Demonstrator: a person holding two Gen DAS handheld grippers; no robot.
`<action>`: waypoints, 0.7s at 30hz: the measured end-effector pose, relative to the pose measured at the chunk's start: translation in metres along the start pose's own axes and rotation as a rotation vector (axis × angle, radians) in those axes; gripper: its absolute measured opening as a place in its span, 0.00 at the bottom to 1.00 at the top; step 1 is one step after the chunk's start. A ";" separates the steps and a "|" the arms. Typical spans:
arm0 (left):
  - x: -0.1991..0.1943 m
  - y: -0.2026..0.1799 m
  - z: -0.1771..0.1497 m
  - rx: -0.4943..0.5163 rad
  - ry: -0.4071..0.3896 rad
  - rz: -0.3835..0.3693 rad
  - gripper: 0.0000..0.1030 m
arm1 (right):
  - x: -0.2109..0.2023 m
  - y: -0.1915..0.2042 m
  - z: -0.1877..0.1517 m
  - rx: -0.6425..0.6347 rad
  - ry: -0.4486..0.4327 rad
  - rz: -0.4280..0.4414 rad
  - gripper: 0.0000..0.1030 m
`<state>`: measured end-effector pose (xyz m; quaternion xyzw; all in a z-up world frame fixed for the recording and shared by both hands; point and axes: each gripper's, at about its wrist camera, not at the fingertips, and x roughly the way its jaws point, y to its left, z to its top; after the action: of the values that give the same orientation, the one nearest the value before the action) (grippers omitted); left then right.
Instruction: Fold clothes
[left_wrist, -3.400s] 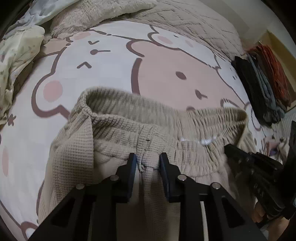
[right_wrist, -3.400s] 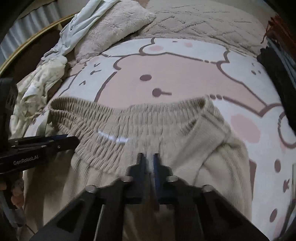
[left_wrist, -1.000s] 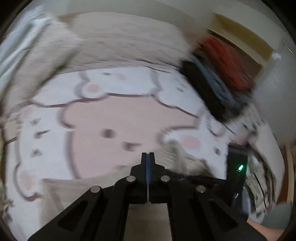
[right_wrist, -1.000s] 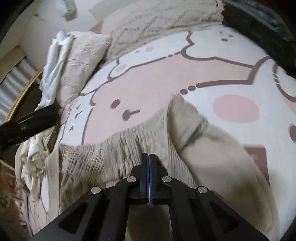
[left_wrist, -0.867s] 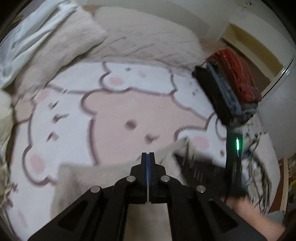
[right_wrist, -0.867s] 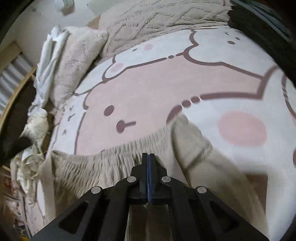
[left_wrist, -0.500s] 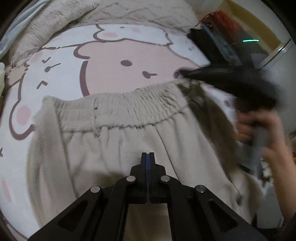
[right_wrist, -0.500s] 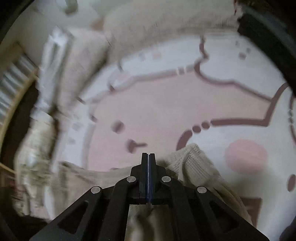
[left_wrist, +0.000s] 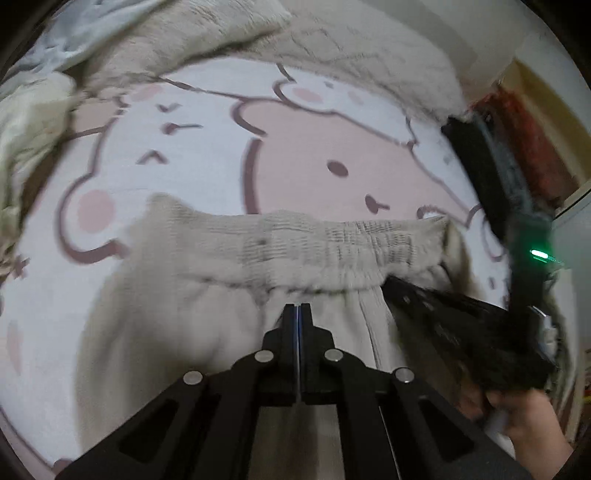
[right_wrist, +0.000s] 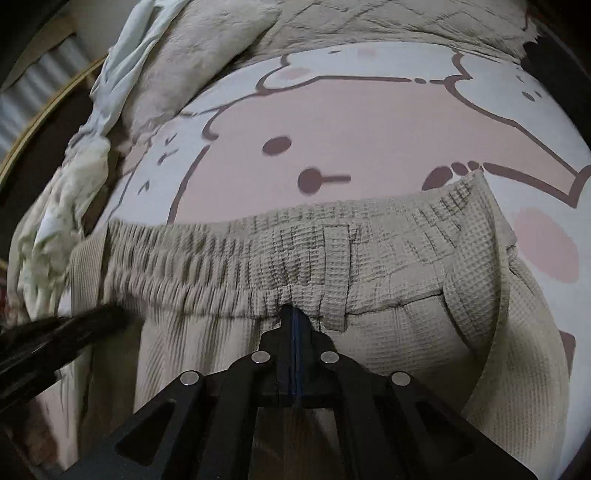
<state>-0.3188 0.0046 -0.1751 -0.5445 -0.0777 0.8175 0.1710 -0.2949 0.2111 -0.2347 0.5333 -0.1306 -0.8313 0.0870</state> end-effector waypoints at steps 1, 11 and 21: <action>-0.011 0.007 -0.004 -0.006 -0.001 -0.005 0.05 | 0.001 0.001 0.002 -0.018 0.008 -0.007 0.00; -0.103 0.084 -0.133 -0.113 0.061 0.086 0.34 | -0.109 -0.005 -0.034 -0.105 -0.058 0.033 0.00; -0.160 0.093 -0.253 -0.195 0.058 0.124 0.58 | -0.224 -0.050 -0.177 -0.050 -0.090 -0.159 0.77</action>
<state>-0.0491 -0.1557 -0.1659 -0.5858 -0.1181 0.7989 0.0687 -0.0411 0.3006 -0.1267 0.5016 -0.0708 -0.8617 0.0281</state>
